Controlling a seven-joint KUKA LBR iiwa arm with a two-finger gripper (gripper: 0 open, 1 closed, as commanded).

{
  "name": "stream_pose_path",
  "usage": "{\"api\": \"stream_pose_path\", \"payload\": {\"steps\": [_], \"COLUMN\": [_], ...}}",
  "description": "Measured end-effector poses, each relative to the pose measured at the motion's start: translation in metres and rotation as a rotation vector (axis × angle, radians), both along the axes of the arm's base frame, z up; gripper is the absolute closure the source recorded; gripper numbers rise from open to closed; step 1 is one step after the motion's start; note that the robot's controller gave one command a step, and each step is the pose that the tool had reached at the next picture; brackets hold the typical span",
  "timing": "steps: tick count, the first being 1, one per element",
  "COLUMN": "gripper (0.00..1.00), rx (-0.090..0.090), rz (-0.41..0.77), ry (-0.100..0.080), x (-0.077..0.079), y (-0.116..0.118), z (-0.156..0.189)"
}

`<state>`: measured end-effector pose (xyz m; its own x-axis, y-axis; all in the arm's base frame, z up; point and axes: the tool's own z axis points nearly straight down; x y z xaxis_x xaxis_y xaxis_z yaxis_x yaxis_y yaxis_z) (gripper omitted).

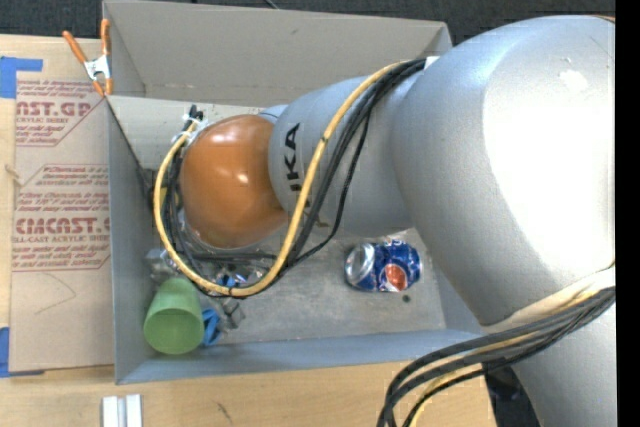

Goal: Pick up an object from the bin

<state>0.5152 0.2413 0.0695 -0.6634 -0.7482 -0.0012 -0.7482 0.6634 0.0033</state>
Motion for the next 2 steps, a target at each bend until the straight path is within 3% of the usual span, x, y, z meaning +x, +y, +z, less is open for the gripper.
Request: {"api": "stream_pose_path", "payload": {"steps": [1,2], "gripper": [1.00,1.00], "rx": [0.001,0.003], "rz": [-0.005,0.018], "ry": [-0.003,-0.014], "x": [0.002,0.051], "y": [-0.002,0.006], "z": [0.001,0.098]}}
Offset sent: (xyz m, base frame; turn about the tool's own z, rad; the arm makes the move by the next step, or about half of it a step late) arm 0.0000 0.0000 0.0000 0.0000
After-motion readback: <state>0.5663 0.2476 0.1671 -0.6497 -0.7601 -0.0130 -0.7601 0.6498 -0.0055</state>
